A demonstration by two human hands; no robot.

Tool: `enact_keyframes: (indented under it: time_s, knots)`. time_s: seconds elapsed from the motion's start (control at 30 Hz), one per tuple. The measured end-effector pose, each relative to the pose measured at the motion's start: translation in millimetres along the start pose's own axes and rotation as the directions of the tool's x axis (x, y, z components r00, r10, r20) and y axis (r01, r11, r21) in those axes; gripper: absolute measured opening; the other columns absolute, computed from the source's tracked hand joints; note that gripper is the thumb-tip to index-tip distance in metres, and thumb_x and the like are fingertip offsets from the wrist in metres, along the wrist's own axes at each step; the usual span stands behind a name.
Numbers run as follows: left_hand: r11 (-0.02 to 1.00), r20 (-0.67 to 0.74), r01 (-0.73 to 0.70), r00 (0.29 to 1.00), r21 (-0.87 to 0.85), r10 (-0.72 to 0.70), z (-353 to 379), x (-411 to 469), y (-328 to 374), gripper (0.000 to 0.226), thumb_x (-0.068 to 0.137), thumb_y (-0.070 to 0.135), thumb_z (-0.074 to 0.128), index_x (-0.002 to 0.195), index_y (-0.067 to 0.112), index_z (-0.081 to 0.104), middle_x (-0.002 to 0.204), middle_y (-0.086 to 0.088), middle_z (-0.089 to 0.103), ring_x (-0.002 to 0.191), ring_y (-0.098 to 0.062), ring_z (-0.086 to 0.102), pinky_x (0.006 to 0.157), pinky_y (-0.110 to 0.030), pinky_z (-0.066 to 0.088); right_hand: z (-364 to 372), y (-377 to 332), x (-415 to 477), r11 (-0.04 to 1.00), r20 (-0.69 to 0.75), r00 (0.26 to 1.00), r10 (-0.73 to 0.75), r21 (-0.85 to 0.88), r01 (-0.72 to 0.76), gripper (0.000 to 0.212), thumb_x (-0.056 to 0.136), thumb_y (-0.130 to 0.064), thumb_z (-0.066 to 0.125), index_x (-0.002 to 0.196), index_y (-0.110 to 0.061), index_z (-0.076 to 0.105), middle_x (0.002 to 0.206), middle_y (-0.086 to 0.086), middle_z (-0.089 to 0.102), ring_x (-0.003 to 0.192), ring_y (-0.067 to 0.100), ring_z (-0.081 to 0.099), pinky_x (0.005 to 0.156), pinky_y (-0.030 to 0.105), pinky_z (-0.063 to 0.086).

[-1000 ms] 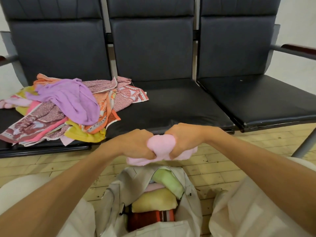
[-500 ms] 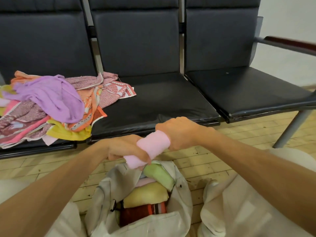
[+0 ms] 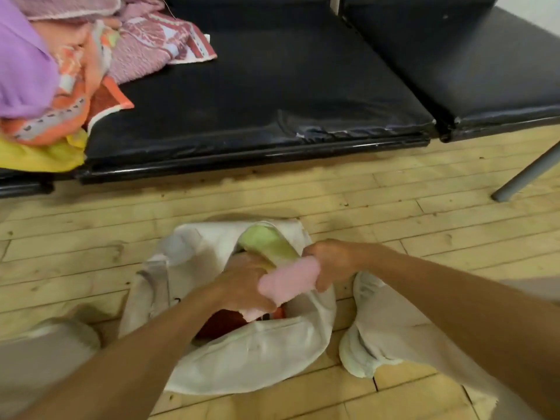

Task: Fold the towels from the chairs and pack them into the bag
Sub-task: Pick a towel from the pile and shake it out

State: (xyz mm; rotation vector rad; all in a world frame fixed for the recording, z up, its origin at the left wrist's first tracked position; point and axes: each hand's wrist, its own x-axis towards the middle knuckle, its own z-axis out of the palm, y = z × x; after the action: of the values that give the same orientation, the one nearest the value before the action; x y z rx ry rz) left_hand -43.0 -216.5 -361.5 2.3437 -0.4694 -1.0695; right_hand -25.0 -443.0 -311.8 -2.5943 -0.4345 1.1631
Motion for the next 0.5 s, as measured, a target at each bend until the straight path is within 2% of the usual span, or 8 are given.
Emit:
enact_keyframes:
  time_s: [0.07, 0.13, 0.23, 0.3, 0.37, 0.43, 0.5]
  knots:
    - [0.998, 0.011, 0.044, 0.999, 0.053, -0.044, 15.4, 6.2, -21.7, 0.066, 0.077, 0.044, 0.073, 0.135, 0.027, 0.045, 0.135, 0.001, 0.051, 0.123, -0.02, 0.052, 0.1, -0.031, 0.044, 25.0, 1.5, 22.4, 0.999, 0.011, 1.0, 0.021, 0.037, -0.022, 0.056, 0.072, -0.021, 0.082, 0.121, -0.018, 0.055, 0.105, -0.001, 0.061, 0.094, 0.019, 0.06, 0.075, 0.03, 0.053]
    - [0.987, -0.005, 0.086, 0.996, 0.137, -0.086, 26.6, 8.8, -41.5, 0.069, 0.081, 0.045, 0.07, 0.139, 0.018, 0.042, 0.133, -0.003, 0.053, 0.119, -0.024, 0.053, 0.097, -0.033, 0.045, 45.2, -2.9, 38.5, 0.999, -0.022, 1.0, 0.019, 0.05, -0.018, 0.058, 0.071, -0.023, 0.082, 0.122, -0.02, 0.054, 0.105, -0.003, 0.06, 0.093, 0.016, 0.057, 0.073, 0.023, 0.047]
    - [0.961, -0.056, 0.105, 0.994, 0.256, -0.093, 38.3, 7.9, -70.6, 0.074, 0.082, 0.049, 0.066, 0.142, 0.02, 0.033, 0.137, -0.004, 0.049, 0.118, -0.024, 0.052, 0.093, -0.034, 0.044, 70.2, -6.1, 58.1, 0.995, -0.102, 0.994, -0.035, 0.089, 0.044, 0.054, 0.075, -0.012, 0.076, 0.124, -0.016, 0.053, 0.111, 0.002, 0.06, 0.099, 0.017, 0.054, 0.086, 0.029, 0.045]
    - [0.938, -0.081, 0.097, 0.994, 0.333, -0.075, 45.5, 3.8, -78.6, 0.076, 0.084, 0.051, 0.061, 0.145, 0.022, 0.026, 0.142, -0.001, 0.042, 0.12, -0.024, 0.051, 0.091, -0.035, 0.046, 79.9, -4.2, 64.2, 0.994, -0.126, 0.988, -0.086, -0.076, 0.077, 0.043, 0.084, -0.006, 0.061, 0.126, -0.013, 0.05, 0.113, 0.007, 0.06, 0.105, 0.025, 0.058, 0.091, 0.039, 0.047]
    - [0.913, -0.144, 0.045, 0.989, 0.405, 0.015, 52.6, -0.6, -75.0, 0.071, 0.085, 0.054, 0.051, 0.144, 0.026, 0.02, 0.141, -0.001, 0.042, 0.117, -0.025, 0.054, 0.09, -0.038, 0.048, 80.9, -3.3, 62.6, 0.946, -0.104, 0.991, -0.083, -0.32, 0.046, 0.042, 0.093, -0.008, 0.048, 0.134, -0.008, 0.041, 0.123, 0.012, 0.055, 0.108, 0.032, 0.059, 0.091, 0.044, 0.046]
    - [0.899, -0.188, -0.026, 0.975, 0.437, 0.12, 57.4, -2.4, -65.8, 0.071, 0.083, 0.053, 0.053, 0.142, 0.028, 0.022, 0.136, -0.001, 0.045, 0.114, -0.024, 0.056, 0.086, -0.034, 0.047, 81.6, -4.1, 58.8, 0.862, -0.068, 0.997, -0.024, -0.507, -0.013, 0.044, 0.096, -0.012, 0.045, 0.138, -0.004, 0.035, 0.129, 0.013, 0.052, 0.109, 0.034, 0.059, 0.091, 0.048, 0.046]
    - [0.898, -0.186, -0.047, 0.972, 0.437, 0.141, 60.3, 1.7, -59.0, 0.074, 0.082, 0.053, 0.059, 0.143, 0.027, 0.027, 0.134, 0.001, 0.045, 0.117, -0.022, 0.052, 0.087, -0.031, 0.044, 84.5, -5.3, 57.2, 0.807, -0.045, 0.997, 0.065, -0.585, -0.079, 0.042, 0.096, -0.014, 0.047, 0.136, -0.004, 0.039, 0.126, 0.01, 0.056, 0.111, 0.031, 0.06, 0.094, 0.049, 0.046]
